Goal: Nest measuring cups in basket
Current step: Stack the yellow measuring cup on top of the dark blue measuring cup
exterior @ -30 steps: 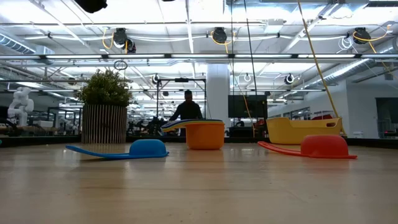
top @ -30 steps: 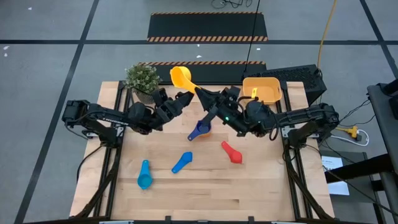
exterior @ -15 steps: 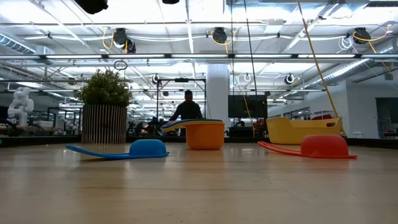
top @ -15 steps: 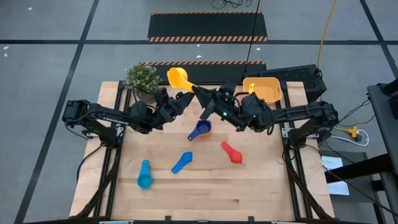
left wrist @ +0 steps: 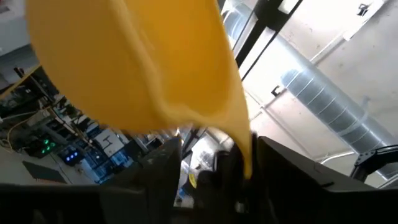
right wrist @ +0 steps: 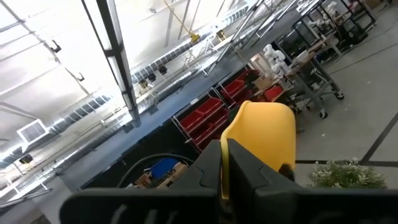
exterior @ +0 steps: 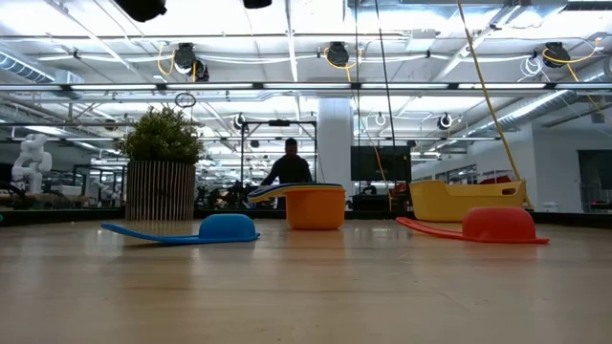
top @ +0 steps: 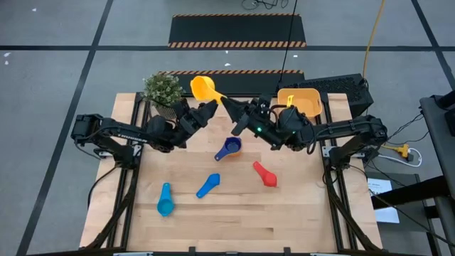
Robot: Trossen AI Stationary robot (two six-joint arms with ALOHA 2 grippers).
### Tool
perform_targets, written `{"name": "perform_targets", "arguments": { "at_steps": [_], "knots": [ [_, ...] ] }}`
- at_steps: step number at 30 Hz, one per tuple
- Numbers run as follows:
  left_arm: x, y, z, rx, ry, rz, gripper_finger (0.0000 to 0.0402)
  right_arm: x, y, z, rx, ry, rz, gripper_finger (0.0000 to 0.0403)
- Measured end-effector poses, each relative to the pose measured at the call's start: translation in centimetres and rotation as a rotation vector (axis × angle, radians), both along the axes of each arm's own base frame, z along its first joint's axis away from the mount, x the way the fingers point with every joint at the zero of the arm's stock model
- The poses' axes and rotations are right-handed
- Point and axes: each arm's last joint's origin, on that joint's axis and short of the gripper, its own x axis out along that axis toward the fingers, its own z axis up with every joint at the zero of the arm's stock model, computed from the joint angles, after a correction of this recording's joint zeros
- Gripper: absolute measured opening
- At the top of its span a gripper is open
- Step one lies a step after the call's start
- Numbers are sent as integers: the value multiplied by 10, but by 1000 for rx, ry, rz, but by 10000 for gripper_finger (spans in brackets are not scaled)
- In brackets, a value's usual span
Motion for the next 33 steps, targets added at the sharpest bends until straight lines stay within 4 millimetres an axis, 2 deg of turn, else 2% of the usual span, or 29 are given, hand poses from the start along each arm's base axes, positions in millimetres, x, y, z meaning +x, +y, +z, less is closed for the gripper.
{"name": "perform_targets", "arguments": {
  "at_steps": [4, 7, 11, 17, 18, 23, 28, 33],
  "knots": [
    [-1, 0, 1, 10, -3, 11, 225, 0, 0, 0, 3, 1, -3, 0],
    [-1, 0, 1, 10, -3, 9, 205, 0, 0, 0, 4, 0, -5, 0],
    [-1, 0, 1, 17, -5, 15, 144, 0, 0, 0, 4, 2, -6, 0],
    [-1, -2, 2, 62, -5, -8, 22, 1, 4, -3, 15, 31, -3, 0],
    [-1, -2, 2, 63, -8, -11, 14, 1, 4, -3, 26, 26, -1, 0],
    [-1, -2, 2, 63, -12, -14, 13, 0, 6, -4, 51, 20, 4, 16],
    [-3, -2, 5, 57, -15, -53, 7, -5, 14, -3, 44, 58, 34, 59],
    [-8, -2, 10, 70, 108, -82, 6, -29, 14, 3, 115, 170, 68, 113]
  ]
}}
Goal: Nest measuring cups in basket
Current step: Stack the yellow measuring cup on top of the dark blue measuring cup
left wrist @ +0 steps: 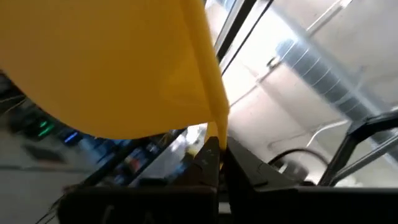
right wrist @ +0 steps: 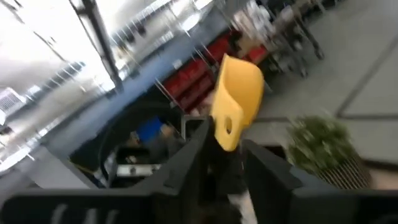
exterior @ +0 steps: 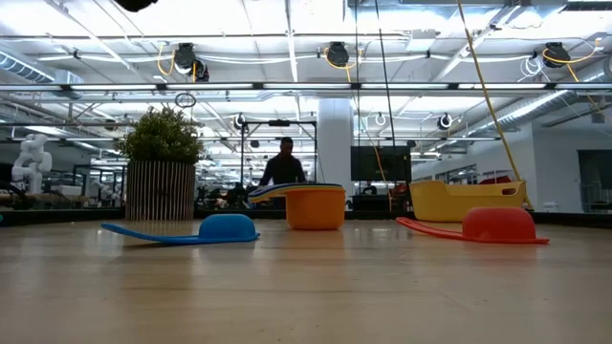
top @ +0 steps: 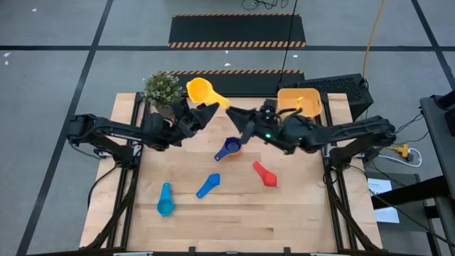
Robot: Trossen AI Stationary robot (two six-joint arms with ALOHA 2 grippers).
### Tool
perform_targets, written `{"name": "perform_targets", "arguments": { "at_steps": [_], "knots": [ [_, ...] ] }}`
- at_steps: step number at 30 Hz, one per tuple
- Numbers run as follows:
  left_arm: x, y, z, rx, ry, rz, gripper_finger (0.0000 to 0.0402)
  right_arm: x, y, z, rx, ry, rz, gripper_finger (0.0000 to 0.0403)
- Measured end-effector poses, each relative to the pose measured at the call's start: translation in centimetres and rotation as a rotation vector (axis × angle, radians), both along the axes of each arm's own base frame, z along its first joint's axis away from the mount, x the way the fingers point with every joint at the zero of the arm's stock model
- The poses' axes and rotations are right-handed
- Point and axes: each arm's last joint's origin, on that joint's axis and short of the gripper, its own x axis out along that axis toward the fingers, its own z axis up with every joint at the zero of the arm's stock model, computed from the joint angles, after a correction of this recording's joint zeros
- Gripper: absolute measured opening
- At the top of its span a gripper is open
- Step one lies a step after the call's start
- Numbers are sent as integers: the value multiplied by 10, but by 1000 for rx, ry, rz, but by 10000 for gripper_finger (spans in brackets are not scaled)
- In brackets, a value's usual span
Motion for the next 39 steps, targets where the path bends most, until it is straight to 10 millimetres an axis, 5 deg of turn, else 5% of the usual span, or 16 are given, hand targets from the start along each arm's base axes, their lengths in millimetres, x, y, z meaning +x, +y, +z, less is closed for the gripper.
{"name": "perform_targets", "arguments": {
  "at_steps": [8, 13, 27, 39],
  "knots": [
    [-34, -5, -3, 83, 506, -207, 5, -56, -3, 7, 199, 182, 229, 185],
    [-63, -18, -18, 103, 813, -424, 5, -68, -12, 5, 364, 249, 449, 202],
    [-91, -54, -42, 92, 1121, -810, 6, 31, -22, -54, 628, 313, 949, 203],
    [-93, -90, -57, 37, 1262, -1048, 9, 69, -30, -98, 507, 376, 1021, 203]
  ]
}}
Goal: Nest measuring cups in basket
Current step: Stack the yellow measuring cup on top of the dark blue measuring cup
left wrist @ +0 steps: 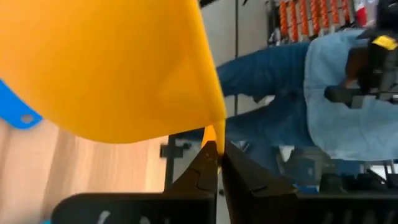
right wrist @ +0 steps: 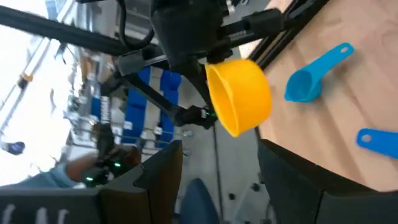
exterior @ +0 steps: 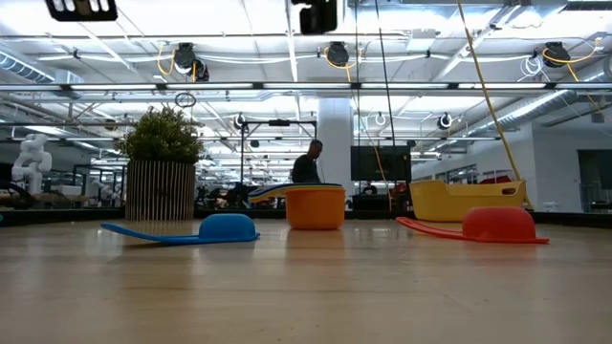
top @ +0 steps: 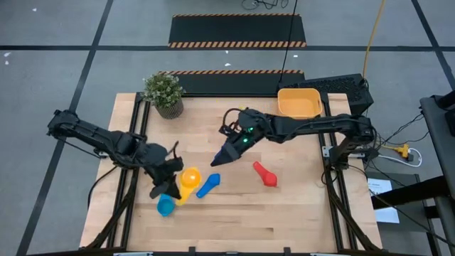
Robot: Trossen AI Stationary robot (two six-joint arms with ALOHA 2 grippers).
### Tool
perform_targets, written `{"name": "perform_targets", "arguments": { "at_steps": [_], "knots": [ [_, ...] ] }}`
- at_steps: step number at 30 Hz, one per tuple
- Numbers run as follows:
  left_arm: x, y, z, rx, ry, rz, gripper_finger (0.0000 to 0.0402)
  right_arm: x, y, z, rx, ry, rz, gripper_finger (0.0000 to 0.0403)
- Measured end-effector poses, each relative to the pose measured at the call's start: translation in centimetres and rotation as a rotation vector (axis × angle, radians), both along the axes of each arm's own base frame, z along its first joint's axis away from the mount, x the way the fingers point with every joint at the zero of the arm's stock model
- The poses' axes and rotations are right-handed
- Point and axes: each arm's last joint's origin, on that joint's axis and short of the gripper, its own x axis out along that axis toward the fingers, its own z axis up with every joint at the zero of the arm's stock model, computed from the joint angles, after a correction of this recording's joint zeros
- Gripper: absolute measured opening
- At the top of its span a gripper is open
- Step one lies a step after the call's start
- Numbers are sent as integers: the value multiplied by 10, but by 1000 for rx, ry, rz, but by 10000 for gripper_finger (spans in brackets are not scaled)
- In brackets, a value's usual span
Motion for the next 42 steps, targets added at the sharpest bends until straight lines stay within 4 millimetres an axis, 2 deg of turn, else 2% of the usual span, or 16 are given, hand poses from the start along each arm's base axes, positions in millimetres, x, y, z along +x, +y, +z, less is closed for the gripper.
{"name": "perform_targets", "arguments": {
  "at_steps": [8, 15, 30, 42],
  "knots": [
    [28, -15, -16, -68, 22, -87, 7, 14, 0, -13, -147, -144, 63, 203],
    [49, -23, -29, -110, 6, -117, 6, 21, 4, -29, -180, -151, 168, 203],
    [54, -17, -31, -100, 6, -77, 12, 17, 37, -37, -293, -176, 301, 155],
    [54, -16, -31, -91, 2, -79, 5, 19, 38, -42, -301, -153, 272, 150]
  ]
}}
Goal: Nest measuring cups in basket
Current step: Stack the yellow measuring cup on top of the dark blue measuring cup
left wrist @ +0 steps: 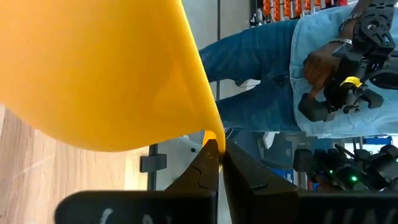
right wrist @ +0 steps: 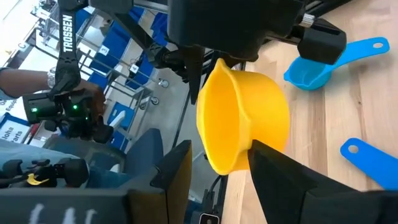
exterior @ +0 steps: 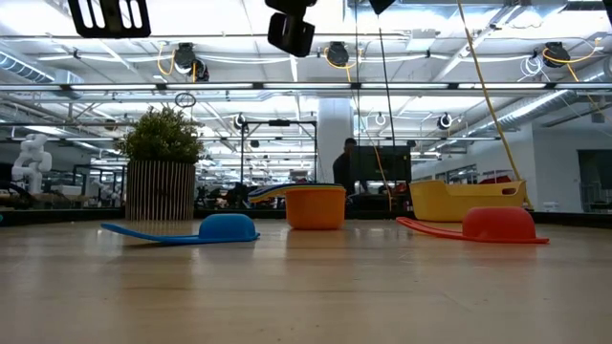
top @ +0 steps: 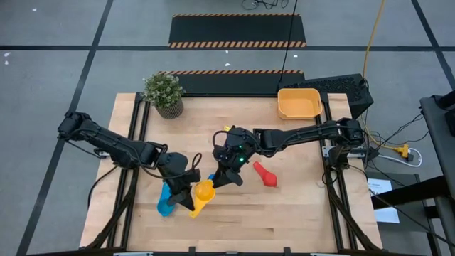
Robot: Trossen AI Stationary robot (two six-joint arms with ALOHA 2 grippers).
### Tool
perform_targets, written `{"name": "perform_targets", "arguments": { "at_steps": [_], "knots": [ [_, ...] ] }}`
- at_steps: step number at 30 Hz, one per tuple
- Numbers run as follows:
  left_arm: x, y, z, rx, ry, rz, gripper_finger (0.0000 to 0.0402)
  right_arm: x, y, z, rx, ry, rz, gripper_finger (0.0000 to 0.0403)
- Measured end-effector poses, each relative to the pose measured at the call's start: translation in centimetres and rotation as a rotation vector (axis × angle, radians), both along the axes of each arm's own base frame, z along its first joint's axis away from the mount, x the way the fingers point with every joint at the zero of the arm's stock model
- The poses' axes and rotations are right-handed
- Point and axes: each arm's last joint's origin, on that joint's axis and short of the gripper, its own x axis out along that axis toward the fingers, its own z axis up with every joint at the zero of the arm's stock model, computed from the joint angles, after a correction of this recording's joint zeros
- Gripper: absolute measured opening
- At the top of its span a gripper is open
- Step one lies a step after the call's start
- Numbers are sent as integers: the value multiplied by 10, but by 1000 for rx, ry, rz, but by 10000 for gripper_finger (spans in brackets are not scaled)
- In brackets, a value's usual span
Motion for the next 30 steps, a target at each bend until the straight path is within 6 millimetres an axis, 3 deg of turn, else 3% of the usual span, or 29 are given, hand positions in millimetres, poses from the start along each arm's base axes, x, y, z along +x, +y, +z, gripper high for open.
{"name": "perform_targets", "arguments": {
  "at_steps": [13, 26, 30],
  "knots": [
    [0, 0, 0, 9, -6, -2, 8, 2, -9, 0, -6, 10, -69, 140],
    [-1, 1, -2, 29, -7, -15, 6, 1, -9, 0, 3, 10, -47, 14],
    [-1, 1, -2, 38, -11, -3, 6, 1, -11, 0, 6, 11, -49, 6]
  ]
}}
